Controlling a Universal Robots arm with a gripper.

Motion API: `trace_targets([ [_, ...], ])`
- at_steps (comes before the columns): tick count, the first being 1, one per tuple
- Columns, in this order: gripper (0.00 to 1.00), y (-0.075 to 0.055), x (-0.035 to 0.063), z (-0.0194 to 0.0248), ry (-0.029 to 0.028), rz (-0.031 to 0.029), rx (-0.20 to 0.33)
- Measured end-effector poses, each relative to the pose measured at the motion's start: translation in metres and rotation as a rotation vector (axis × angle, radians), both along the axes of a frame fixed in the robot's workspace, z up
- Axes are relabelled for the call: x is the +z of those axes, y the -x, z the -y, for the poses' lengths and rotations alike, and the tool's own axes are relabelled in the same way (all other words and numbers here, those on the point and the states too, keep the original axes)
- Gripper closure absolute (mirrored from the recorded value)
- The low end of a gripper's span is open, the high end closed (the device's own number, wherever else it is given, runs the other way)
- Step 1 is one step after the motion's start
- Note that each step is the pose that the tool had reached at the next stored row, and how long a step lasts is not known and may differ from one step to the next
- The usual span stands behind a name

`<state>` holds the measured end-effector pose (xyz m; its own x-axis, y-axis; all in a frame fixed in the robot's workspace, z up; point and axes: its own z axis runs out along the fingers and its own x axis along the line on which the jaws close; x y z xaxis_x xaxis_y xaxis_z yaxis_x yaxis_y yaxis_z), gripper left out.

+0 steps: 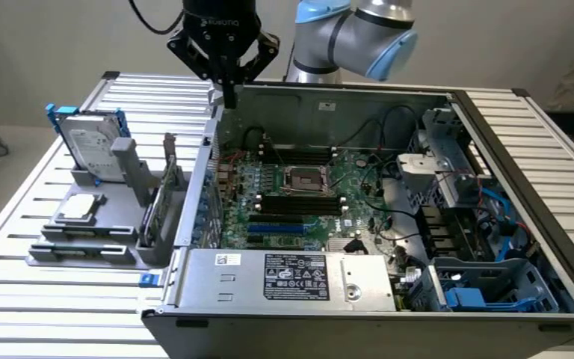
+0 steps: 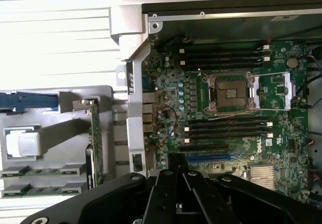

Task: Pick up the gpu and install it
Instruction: 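Reach for the gpu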

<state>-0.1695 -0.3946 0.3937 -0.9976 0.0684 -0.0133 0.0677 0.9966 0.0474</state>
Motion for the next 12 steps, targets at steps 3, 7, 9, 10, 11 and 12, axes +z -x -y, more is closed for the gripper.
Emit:
trace_targets([
  [3, 0.89, 0.013, -0.002, -0.0008, 0.0006, -0.0024, 0.001],
  [7, 0.89, 0.029, -0.005, -0.0011, 0.002, -0.0055, 0.002],
  [9, 0.89, 0.037, -0.0064, -0.0011, 0.003, -0.0068, 0.002],
  [10, 0.89, 0.042, -0.0077, -0.0011, 0.0033, -0.0068, 0.003],
  [11, 0.89, 0.047, -0.0091, -0.0011, 0.0034, -0.0068, 0.003],
  [12, 0.89, 0.051, -0.0104, -0.0011, 0.0035, -0.0069, 0.003],
])
